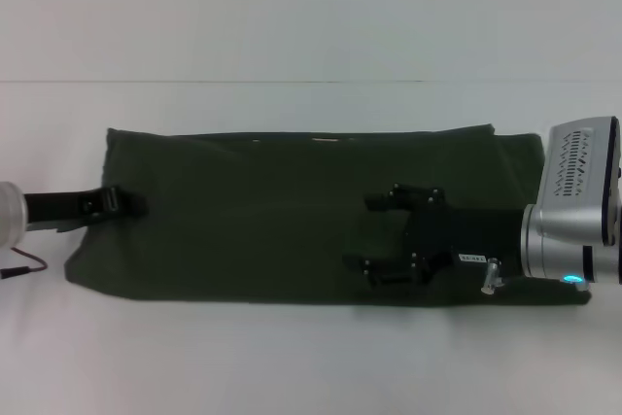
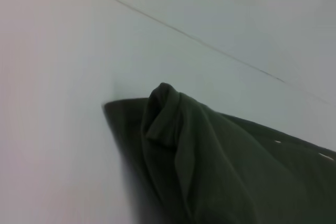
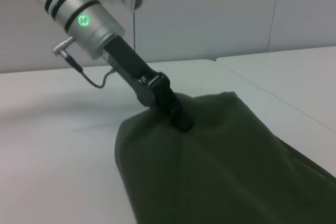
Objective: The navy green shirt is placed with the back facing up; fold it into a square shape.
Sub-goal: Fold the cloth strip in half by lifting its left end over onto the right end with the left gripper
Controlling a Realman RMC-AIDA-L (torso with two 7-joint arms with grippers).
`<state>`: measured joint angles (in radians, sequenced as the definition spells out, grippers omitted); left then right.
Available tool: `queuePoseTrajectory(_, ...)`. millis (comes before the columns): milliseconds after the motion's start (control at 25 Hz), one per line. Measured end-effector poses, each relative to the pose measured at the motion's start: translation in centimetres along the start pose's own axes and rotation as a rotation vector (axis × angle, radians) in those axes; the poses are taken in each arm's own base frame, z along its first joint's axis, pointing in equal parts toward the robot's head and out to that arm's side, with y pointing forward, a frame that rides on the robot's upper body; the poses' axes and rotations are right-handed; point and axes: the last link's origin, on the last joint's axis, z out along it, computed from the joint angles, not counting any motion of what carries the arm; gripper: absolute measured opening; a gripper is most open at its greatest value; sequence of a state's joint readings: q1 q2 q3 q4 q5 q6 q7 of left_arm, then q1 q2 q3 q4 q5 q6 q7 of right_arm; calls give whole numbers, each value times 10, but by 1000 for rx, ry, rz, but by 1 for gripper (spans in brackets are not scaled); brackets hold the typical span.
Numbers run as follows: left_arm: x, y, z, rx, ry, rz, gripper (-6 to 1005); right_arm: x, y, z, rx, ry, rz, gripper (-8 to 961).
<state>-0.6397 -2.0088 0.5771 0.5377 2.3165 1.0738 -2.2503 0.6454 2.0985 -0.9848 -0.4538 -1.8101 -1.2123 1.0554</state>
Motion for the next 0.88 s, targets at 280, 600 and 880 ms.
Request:
queuePoseTrajectory(280,27,-31,-43,58,23,-30,104,1,1,-1,-6,-3,0,916)
queuePoseTrajectory(600,46,-39,-69,103,15,-16,109,1,1,-2,-7,-3,-1,915)
queuePoseTrajectory(880,54,-23,-65,86,-13,-24,112,1,2,-2,-8,-2,2,916)
